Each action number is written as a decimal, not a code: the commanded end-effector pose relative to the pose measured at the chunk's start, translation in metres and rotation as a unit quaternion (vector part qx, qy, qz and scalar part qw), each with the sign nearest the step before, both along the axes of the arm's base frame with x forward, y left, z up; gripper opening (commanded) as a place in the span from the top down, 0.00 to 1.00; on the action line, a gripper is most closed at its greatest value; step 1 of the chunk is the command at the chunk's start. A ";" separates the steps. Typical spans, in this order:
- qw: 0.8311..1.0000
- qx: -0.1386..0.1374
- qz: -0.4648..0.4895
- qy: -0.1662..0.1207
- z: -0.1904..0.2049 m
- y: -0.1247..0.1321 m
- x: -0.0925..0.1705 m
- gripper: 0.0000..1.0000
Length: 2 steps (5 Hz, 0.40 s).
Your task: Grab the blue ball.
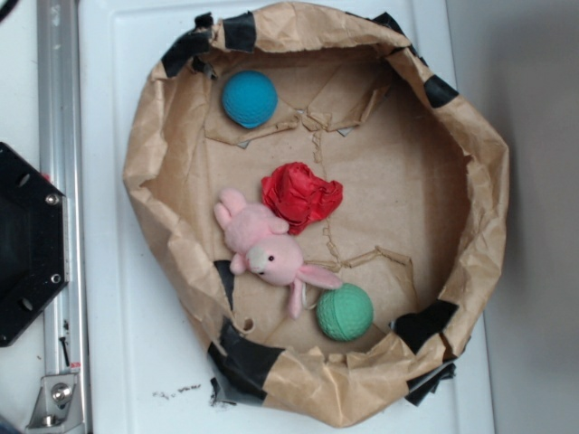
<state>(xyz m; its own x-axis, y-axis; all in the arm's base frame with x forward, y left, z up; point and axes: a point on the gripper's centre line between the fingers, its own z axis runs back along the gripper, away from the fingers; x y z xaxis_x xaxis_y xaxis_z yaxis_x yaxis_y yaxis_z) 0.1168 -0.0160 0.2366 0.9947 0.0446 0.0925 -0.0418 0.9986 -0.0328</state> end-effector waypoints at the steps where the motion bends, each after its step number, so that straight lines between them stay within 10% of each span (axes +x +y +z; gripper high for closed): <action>1: 1.000 0.000 0.000 0.000 0.000 0.000 0.000 0.00; 2: 0.991 0.056 -0.124 -0.023 -0.025 0.020 0.041 0.00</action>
<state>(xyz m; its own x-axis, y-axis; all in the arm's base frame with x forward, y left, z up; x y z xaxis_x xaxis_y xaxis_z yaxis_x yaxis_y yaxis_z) 0.1549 -0.0001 0.2055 0.9694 -0.2225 0.1035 0.2167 0.9741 0.0650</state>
